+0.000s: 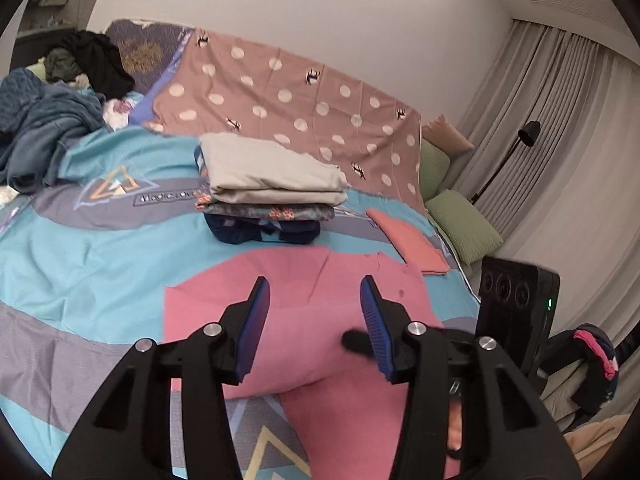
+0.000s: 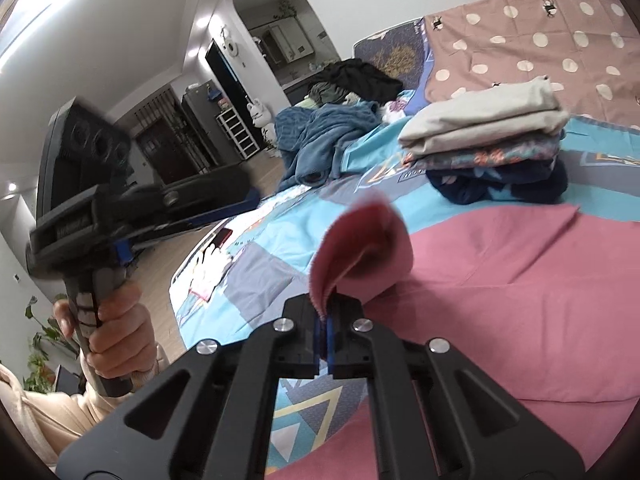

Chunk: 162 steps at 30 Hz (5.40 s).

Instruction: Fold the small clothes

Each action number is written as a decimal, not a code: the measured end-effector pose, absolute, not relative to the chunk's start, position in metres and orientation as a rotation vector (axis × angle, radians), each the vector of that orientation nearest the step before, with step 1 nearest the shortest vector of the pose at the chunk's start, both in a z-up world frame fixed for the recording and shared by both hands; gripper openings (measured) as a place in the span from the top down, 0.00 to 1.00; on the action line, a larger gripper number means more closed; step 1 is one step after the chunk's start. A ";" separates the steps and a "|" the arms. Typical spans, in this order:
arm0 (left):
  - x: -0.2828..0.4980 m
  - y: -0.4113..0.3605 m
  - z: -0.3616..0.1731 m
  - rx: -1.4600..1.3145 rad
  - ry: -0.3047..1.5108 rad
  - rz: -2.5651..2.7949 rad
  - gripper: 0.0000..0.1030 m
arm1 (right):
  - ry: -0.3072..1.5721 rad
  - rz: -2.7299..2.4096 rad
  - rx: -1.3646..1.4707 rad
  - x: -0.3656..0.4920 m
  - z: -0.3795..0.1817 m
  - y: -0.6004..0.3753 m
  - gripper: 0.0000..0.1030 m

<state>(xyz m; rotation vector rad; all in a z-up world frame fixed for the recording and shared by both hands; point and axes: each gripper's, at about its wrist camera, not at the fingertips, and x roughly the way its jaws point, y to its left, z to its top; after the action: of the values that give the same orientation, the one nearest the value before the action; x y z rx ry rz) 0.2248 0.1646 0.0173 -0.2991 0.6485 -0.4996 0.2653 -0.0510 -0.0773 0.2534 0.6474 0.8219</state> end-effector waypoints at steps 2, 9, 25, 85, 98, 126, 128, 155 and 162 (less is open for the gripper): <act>0.215 0.167 0.015 -0.257 0.626 -0.457 0.53 | 0.636 0.802 0.251 0.270 -0.069 -0.057 0.98; 0.202 0.168 -0.008 -0.149 0.647 -0.328 0.53 | 0.580 0.787 0.236 0.305 -0.010 -0.081 0.98; 0.231 0.155 -0.042 -0.137 0.742 -0.335 0.43 | 0.361 0.662 0.185 0.301 0.090 -0.205 0.98; 0.327 0.128 -0.096 -0.286 0.942 -0.337 0.40 | 0.851 0.261 0.449 0.371 -0.179 -0.389 0.97; 0.285 0.137 -0.089 -0.257 0.925 -0.319 0.40 | 0.734 0.272 0.139 0.317 -0.135 -0.334 0.43; 0.411 -0.243 -0.140 0.553 1.036 -0.957 0.30 | 0.882 0.594 0.650 0.350 -0.215 -0.416 0.96; 0.409 -0.240 -0.139 0.561 1.009 -0.961 0.30 | 0.846 0.604 0.580 0.341 -0.203 -0.409 0.99; 0.437 -0.210 -0.114 0.056 1.234 -1.380 0.78 | 0.610 0.685 0.058 0.277 -0.088 -0.358 0.99; 0.453 -0.194 -0.112 -0.048 1.207 -1.289 1.00 | 0.590 0.690 0.050 0.281 -0.080 -0.356 0.99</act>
<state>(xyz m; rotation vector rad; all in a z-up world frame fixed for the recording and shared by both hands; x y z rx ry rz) 0.4529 -0.1940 -0.1121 -0.0480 1.2073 -1.2887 0.2808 -0.3560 -0.0798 0.0501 0.5898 0.6897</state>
